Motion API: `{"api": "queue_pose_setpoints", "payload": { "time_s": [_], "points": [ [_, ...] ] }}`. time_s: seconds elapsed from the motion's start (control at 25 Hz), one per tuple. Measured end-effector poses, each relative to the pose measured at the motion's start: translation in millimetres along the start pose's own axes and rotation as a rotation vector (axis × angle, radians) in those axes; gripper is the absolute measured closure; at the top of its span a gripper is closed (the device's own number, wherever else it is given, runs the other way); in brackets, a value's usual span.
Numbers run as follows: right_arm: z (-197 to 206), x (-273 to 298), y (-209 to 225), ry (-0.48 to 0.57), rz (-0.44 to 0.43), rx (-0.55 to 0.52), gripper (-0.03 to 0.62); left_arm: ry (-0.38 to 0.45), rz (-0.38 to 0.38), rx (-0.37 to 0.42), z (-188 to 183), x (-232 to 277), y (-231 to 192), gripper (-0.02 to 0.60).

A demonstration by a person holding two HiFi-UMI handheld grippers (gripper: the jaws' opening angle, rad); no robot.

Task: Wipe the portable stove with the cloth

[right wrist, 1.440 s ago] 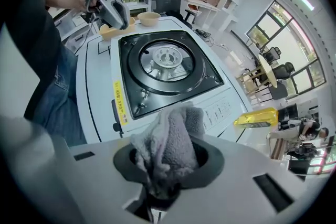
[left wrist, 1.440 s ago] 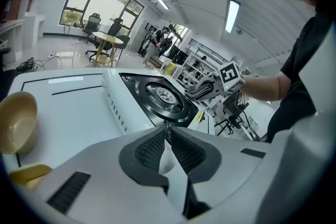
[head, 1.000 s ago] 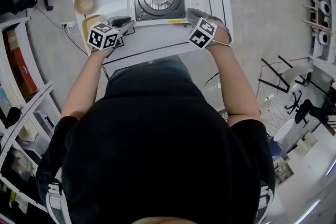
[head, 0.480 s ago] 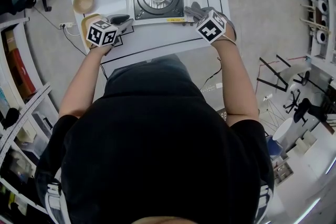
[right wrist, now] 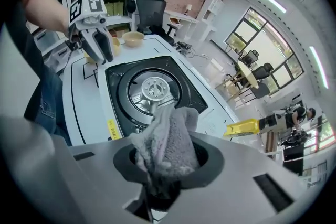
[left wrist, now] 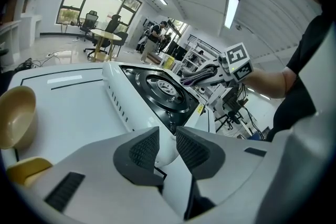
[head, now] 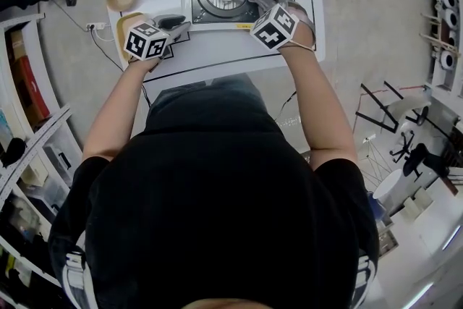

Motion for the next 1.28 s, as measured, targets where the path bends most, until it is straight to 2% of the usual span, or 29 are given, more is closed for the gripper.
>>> {"api": "queue_pose_setpoints", "payload": {
  "time_s": [0.36, 0.92, 1.28],
  "points": [
    [-15, 21, -55, -0.008, -0.062, -0.095, 0.482, 0.027, -0.001, -0.008, 4, 0, -1, 0.488],
    [-46, 18, -83, 0.056, -0.152, -0.058, 0.484, 0.047, -0.025, 0.003, 5, -1, -4, 0.488],
    [-78, 21, -98, 0.115, -0.199, -0.087, 0.484, 0.068, -0.041, 0.004, 6, -1, -8, 0.494]
  ]
}}
Point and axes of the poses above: the fingertips, and each gripper's own axes: x forward along the fingers, y to its right, z out of its underside, the point moved 5 cm from there along -x, backward along the fingers, and after that the axes turned 8 degrees about -x, right-handed, at the moved point
